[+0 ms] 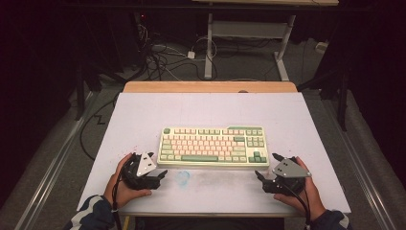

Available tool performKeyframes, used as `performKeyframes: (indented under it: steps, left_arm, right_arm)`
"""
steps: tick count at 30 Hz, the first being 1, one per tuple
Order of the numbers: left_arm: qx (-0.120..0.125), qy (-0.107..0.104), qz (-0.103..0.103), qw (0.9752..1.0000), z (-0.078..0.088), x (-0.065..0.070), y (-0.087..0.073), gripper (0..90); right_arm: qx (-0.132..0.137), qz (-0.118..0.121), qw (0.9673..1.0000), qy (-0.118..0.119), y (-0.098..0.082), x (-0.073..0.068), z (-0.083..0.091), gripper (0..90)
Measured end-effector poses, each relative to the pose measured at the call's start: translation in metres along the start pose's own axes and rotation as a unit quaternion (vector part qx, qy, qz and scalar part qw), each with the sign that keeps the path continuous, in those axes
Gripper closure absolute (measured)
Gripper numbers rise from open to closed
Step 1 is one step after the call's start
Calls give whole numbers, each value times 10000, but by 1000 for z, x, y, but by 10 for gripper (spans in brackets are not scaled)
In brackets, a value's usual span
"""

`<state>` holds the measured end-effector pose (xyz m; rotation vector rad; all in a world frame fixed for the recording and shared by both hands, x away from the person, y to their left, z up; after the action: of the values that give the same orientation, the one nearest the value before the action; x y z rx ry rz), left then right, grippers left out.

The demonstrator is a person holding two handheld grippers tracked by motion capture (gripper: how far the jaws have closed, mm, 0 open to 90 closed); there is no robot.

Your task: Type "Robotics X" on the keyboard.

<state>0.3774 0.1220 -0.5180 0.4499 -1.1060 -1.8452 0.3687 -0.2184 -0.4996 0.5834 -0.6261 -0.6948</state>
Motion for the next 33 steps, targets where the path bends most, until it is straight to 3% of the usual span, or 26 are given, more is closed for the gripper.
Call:
performKeyframes:
  steps: [2, 8, 10, 11, 16, 22, 28, 33]
  left_arm:
    - [-60, 34, 17, 10000, 2, -3, -4, 219]
    - [-30, 52, 83, 9999, 5, -4, -2, 363]
    - [-129, 134, 118, 9998, 3, -6, -2, 401]
    - [-154, 27, 174, 9997, 4, -5, -2, 440]
    - [-233, -18, 91, 9997, 3, -1, 1, 639]
    - [-500, -168, -84, 9986, -1, 5, -4, 828]
    - [-574, -216, -155, 9980, -7, 13, -3, 872]
    - [-501, -412, -191, 9977, -14, 29, 8, 873]
  right_arm:
    - [-2, -39, 10000, -20, 0, 1, 0, 179]
    - [-51, -41, 10000, 21, 0, -1, -2, 175]
    - [-44, -28, 10000, -10, 0, -1, -2, 175]
    - [-33, -34, 10000, -17, 1, -1, -1, 175]
    - [-33, -41, 10000, -11, 0, -1, -2, 175]
    - [-44, 37, 10000, -28, 1, -3, -2, 179]
    - [-96, 84, 9999, -34, 0, -4, -4, 183]
    - [-121, 120, 9999, -29, 0, -6, -5, 186]
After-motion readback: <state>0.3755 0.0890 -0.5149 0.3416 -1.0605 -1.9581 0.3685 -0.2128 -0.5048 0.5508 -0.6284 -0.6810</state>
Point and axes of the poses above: each handheld gripper's, and its own axes: z roughly backward along the jaws, y roughly out of its top, x roughly to its right, the point moved 8 cm from there along -z, roughly forward along the jaws, and after that the axes turned 12 degrees about -x, right-handed, at the moved point
